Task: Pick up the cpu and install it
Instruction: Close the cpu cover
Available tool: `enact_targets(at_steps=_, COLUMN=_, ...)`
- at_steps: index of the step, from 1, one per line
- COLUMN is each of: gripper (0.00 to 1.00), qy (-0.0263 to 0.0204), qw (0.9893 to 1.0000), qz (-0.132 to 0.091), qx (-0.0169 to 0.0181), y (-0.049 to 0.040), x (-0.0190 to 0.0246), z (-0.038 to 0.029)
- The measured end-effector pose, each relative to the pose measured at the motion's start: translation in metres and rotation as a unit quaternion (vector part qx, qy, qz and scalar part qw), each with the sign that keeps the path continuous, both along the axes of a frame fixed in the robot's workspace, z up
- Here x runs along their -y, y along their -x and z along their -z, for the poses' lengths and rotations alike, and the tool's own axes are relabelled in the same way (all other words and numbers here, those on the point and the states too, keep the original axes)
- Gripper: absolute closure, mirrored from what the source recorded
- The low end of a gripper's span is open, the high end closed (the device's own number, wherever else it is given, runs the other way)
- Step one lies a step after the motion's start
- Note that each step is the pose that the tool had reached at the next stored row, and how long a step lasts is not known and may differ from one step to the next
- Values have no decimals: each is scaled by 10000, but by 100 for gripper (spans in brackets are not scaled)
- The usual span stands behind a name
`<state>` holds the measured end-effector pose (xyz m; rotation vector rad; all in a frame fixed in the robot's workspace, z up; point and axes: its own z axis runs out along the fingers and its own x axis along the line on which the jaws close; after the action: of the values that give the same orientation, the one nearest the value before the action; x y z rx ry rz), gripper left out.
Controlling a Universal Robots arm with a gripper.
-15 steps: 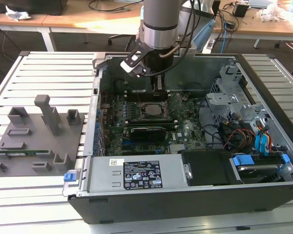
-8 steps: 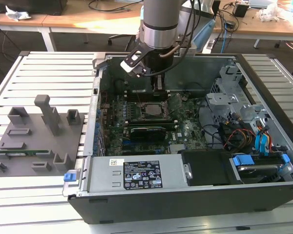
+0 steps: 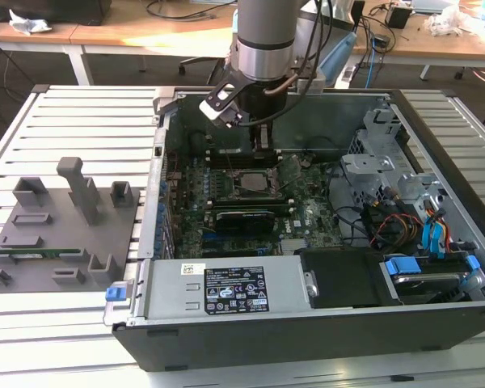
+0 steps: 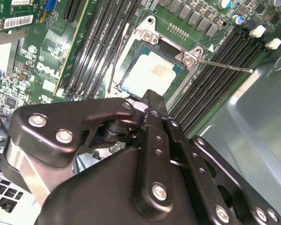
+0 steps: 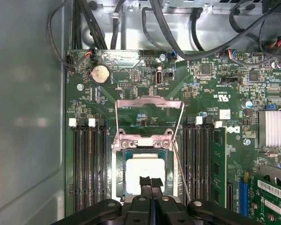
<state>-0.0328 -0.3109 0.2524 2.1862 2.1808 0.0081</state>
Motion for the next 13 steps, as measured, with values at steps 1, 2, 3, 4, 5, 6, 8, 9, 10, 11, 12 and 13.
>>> enact_targets(at_steps=1, gripper=89, qy=-1, qw=10000, qz=0, qx=1, y=0, x=0, z=-7)
enact_targets(at_steps=2, gripper=89, qy=-1, qw=10000, qz=0, qx=1, y=0, x=0, z=-13)
enact_targets(at_steps=3, gripper=89, qy=-1, qw=10000, qz=0, qx=1, y=0, x=0, z=-23)
enact_targets(at_steps=4, gripper=89, qy=-1, qw=10000, qz=0, qx=1, y=0, x=0, z=-29)
enact_targets(at_steps=5, gripper=89, qy=-1, qw=10000, qz=0, qx=1, y=0, x=0, z=-39)
enact_targets(at_steps=6, gripper=89, qy=-1, qw=10000, qz=0, qx=1, y=0, x=0, z=-48)
enact_targets(at_steps=8, gripper=89, qy=-1, qw=10000, qz=0, qx=1, y=0, x=0, z=-80)
enact_targets(at_steps=9, gripper=89, qy=-1, qw=10000, qz=0, qx=1, y=0, x=-1, z=-91)
enact_targets(at_steps=10, gripper=89, qy=-1, qw=10000, qz=0, qx=1, y=-1, x=0, z=-110)
enact_targets(at_steps=11, gripper=89, qy=-1, qw=10000, qz=0, qx=1, y=0, x=-1, z=-116)
enact_targets(at_steps=12, gripper=89, qy=-1, qw=10000, qz=0, qx=1, y=0, x=-1, z=-125)
enact_targets(at_steps=13, gripper=89, qy=-1, qw=10000, qz=0, qx=1, y=0, x=0, z=-140)
